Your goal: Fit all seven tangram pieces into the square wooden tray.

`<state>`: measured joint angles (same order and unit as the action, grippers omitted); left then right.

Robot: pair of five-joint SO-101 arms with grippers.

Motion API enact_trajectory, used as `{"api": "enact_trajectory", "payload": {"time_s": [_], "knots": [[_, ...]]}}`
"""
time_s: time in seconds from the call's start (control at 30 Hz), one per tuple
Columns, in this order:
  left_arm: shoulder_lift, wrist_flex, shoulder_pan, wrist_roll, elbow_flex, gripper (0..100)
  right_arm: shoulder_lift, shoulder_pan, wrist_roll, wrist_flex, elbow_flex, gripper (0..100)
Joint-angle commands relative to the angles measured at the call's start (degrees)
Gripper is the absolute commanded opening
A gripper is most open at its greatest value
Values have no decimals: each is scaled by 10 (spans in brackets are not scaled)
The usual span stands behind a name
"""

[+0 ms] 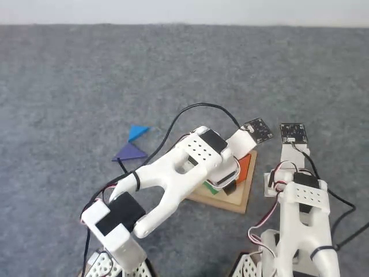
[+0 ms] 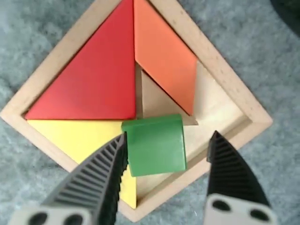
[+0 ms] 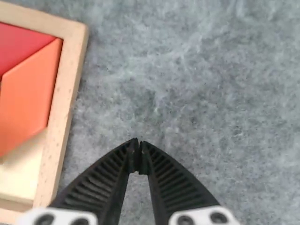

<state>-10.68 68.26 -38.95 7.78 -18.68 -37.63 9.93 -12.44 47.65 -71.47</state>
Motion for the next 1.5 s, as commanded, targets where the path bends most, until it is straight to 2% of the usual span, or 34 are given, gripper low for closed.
{"api": "enact_trajectory", "payload": {"time_s": [0.0,0.37,0.73,1.03,1.23,1.4,1.47], "knots": [[12,-6,7,-11,8,265,-15,-9,3,7,25,10],[11,-27,119,-33,75,265,-15,-11,3,7,25,10],[-69,-43,117,-32,65,265,-15,-11,3,8,25,10],[33,21,104,-32,53,265,-15,-11,3,7,25,10],[91,20,113,-33,4,264,-15,-11,3,8,25,10],[87,2,164,-31,-26,253,-15,-11,3,8,25,10],[86,-12,156,-24,-52,247,-15,-11,3,8,25,10]]}}
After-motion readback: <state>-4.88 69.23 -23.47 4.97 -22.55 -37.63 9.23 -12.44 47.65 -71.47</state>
